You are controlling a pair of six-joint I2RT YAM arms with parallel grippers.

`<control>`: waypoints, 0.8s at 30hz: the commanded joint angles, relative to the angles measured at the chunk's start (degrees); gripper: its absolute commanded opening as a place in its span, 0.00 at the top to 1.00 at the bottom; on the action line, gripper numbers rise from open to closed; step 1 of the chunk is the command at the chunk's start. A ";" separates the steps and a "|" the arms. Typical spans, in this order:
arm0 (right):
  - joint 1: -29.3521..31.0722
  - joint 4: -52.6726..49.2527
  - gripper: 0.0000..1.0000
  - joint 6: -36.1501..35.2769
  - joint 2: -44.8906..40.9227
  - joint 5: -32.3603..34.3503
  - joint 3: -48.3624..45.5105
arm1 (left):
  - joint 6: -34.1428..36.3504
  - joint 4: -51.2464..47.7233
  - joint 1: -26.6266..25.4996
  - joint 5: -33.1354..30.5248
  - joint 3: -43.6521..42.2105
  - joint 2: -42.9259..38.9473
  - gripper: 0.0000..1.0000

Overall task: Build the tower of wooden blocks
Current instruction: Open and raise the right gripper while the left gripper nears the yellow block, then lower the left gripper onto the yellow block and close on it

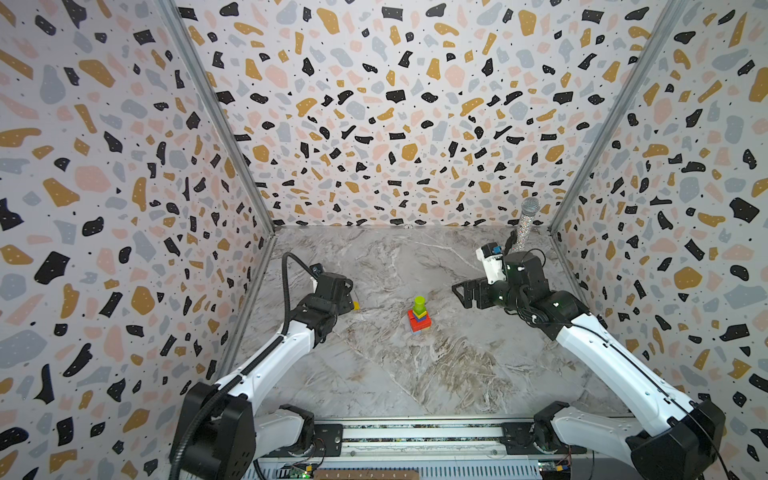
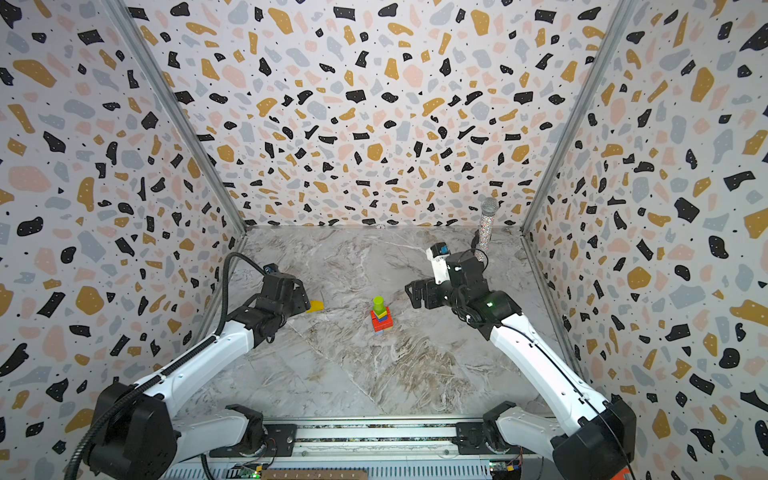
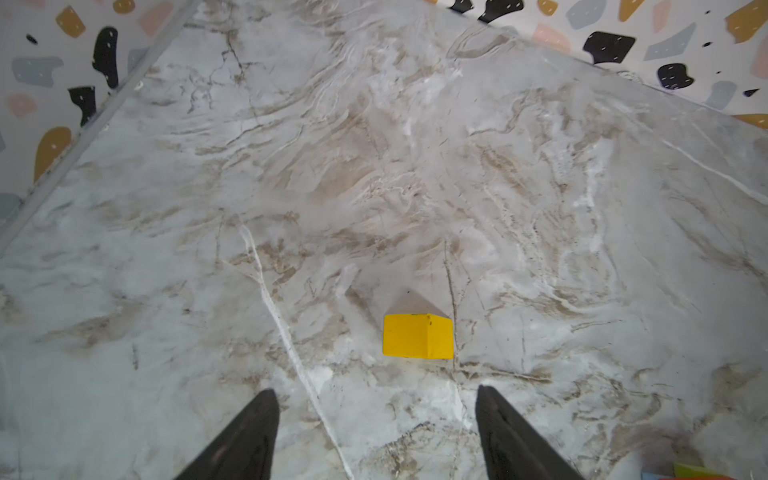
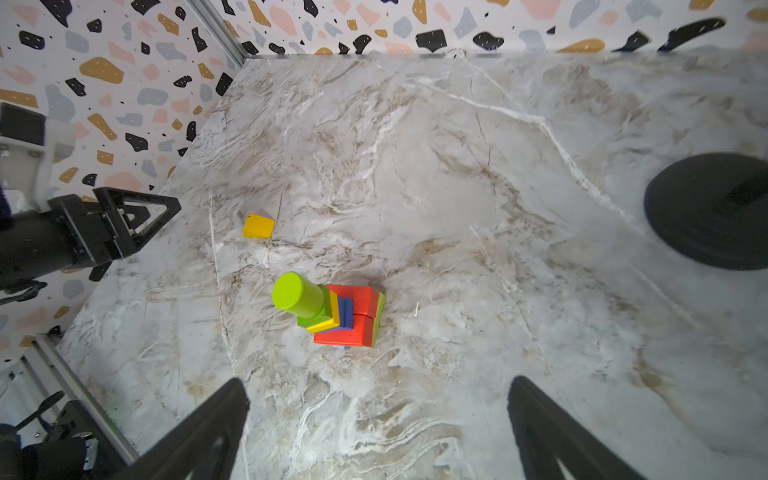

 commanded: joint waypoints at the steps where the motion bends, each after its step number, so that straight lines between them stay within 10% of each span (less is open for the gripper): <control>1: -1.24 6.58 0.01 3.37 -3.26 -5.33 -4.11 | -0.01 1.58 0.98 2.48 2.52 2.44 0.30; 15: -6.85 16.07 0.01 3.81 -3.65 -10.90 -16.00 | -14.47 11.52 2.03 5.03 -2.45 10.03 0.41; 24: -8.14 19.16 0.01 4.50 -2.67 -14.13 -17.69 | -20.82 16.77 1.20 2.15 -10.45 5.97 0.78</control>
